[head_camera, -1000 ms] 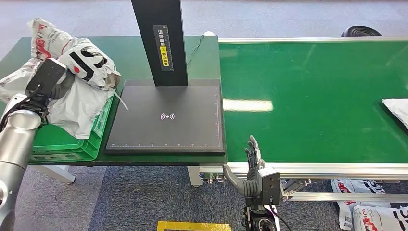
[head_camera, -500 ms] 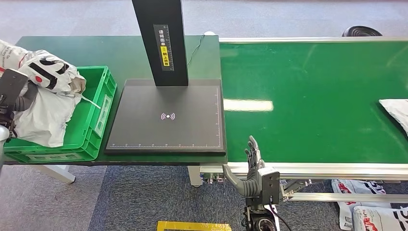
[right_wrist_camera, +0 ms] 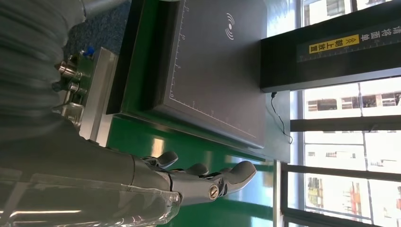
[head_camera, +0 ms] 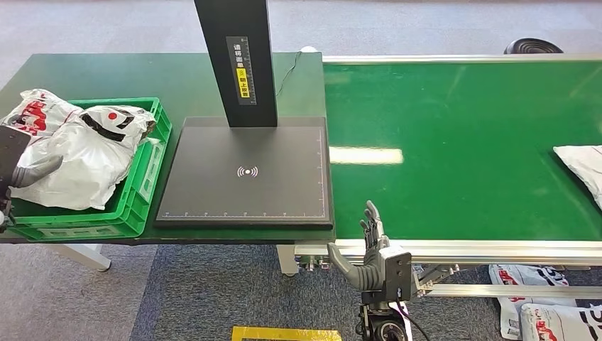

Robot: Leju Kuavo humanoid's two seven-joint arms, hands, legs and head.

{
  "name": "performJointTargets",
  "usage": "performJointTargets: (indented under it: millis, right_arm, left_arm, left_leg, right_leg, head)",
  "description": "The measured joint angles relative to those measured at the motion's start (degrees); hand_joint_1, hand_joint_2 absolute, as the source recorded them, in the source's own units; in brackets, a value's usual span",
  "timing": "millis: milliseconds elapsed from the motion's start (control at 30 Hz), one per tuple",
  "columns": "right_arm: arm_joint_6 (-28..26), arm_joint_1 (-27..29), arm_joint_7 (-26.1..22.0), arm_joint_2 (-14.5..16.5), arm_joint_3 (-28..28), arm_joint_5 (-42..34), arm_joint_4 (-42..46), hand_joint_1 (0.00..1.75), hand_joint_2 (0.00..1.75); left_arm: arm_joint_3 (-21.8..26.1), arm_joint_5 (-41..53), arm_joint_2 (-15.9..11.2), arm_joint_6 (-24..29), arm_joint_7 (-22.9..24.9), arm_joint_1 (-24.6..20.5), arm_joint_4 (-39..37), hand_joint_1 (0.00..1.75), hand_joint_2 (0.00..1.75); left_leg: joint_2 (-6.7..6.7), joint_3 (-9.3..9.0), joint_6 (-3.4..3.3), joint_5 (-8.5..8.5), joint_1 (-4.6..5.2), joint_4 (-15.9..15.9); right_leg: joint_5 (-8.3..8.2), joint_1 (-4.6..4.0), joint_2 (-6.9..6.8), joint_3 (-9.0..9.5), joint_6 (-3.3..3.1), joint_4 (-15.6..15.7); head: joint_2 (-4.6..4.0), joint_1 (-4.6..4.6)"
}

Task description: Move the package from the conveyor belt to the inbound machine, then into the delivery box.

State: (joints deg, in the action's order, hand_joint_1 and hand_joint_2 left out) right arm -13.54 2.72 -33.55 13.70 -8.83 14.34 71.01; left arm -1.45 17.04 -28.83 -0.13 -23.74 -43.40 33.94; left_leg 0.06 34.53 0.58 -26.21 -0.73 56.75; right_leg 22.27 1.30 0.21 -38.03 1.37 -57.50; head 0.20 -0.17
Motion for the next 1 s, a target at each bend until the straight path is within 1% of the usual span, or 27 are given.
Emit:
performJointTargets:
  millis: [433, 567, 700, 833, 933, 1000]
  right_arm:
    - [0.0, 0.1, 0.0, 0.0, -0.2, 0.0, -0.2, 0.00, 1.75]
    - [0.0, 0.2, 0.0, 0.0, -0.3, -0.1, -0.2, 0.00, 1.75]
    - [0.1, 0.0, -0.3, 0.0, -0.8, -0.6, -0.5, 0.00, 1.75]
    - [1.0, -0.7, -0.9, 0.5, -1.5, -1.5, -1.2, 0.00, 1.75]
    - [1.6, -1.6, -1.3, 1.0, -2.2, -1.9, -1.9, 0.00, 1.75]
    - [1.9, -2.1, -1.5, 1.2, -2.5, -2.1, -2.2, 0.00, 1.75]
  left_arm:
    - [0.9, 0.7, -0.4, -1.0, -0.6, 2.3, 0.0, 0.00, 1.75]
    - [0.9, 0.4, 0.1, -1.0, -1.5, 2.7, 0.7, 0.00, 1.75]
    - [0.8, -1.6, 1.5, -2.6, -2.4, 2.7, 4.6, 0.00, 1.75]
    - [-1.4, -3.9, 3.4, -5.3, 0.5, 0.2, 11.2, 0.00, 1.75]
    - [-3.5, -5.2, 5.0, -5.2, 2.6, -2.9, 15.2, 0.00, 1.75]
    - [-4.4, -5.4, 5.9, -4.9, 3.3, -4.3, 16.6, 0.00, 1.75]
  left_leg:
    - [0.00, -0.01, 0.00, 0.00, 0.00, 0.0]
    - [0.00, -0.01, 0.00, 0.00, 0.00, 0.0]
    - [-0.03, -0.02, 0.00, 0.00, 0.01, 0.0]
    - [-0.06, 0.01, 0.00, 0.02, 0.01, 0.0]
    - [-0.04, 0.00, 0.00, 0.02, 0.01, 0.0]
    - [-0.02, 0.00, 0.00, 0.02, 0.01, 0.0]
  right_leg:
    - [0.00, 0.00, 0.00, -0.01, 0.00, 0.0]
    - [0.00, 0.00, 0.00, -0.02, 0.00, 0.0]
    - [0.00, 0.00, -0.02, -0.02, 0.00, 0.0]
    - [-0.03, 0.00, -0.04, -0.04, 0.00, 0.0]
    - [-0.07, 0.00, -0.03, -0.03, -0.02, 0.0]
    - [-0.07, 0.00, -0.02, -0.03, -0.03, 0.0]
  head:
    - [0.00, 0.01]
    - [0.00, 0.01]
    - [0.00, 0.01]
    - [0.00, 0.01]
    - [0.00, 0.01]
    - [0.00, 0.01]
